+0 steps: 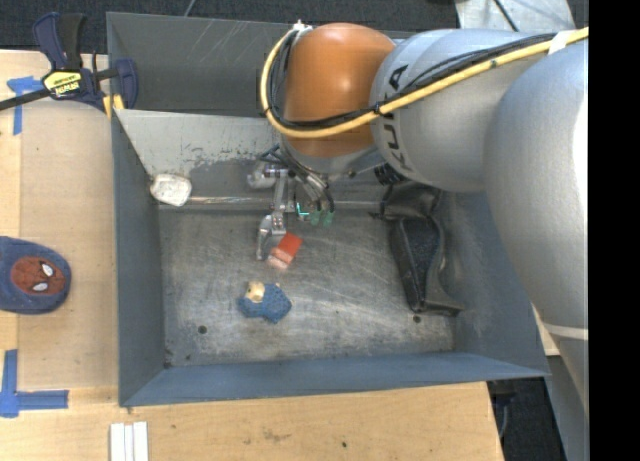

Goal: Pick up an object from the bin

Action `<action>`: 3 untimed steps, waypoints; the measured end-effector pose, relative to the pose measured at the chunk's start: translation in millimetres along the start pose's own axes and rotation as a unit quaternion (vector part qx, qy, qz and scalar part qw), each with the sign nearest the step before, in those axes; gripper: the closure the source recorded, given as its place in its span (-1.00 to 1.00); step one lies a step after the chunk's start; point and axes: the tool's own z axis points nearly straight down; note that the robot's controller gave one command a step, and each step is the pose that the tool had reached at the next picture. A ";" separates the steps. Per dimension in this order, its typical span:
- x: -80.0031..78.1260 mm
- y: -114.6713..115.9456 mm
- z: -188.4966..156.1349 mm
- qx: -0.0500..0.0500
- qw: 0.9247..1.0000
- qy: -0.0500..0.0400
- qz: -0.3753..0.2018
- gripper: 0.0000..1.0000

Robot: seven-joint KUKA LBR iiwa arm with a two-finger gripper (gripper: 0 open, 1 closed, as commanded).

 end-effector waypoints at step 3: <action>19.4 -60.2 -120.7 0.001 0.986 -0.009 -0.169 1.00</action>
Offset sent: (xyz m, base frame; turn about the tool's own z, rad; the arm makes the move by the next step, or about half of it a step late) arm -0.0181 -0.0518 -0.0672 -0.1112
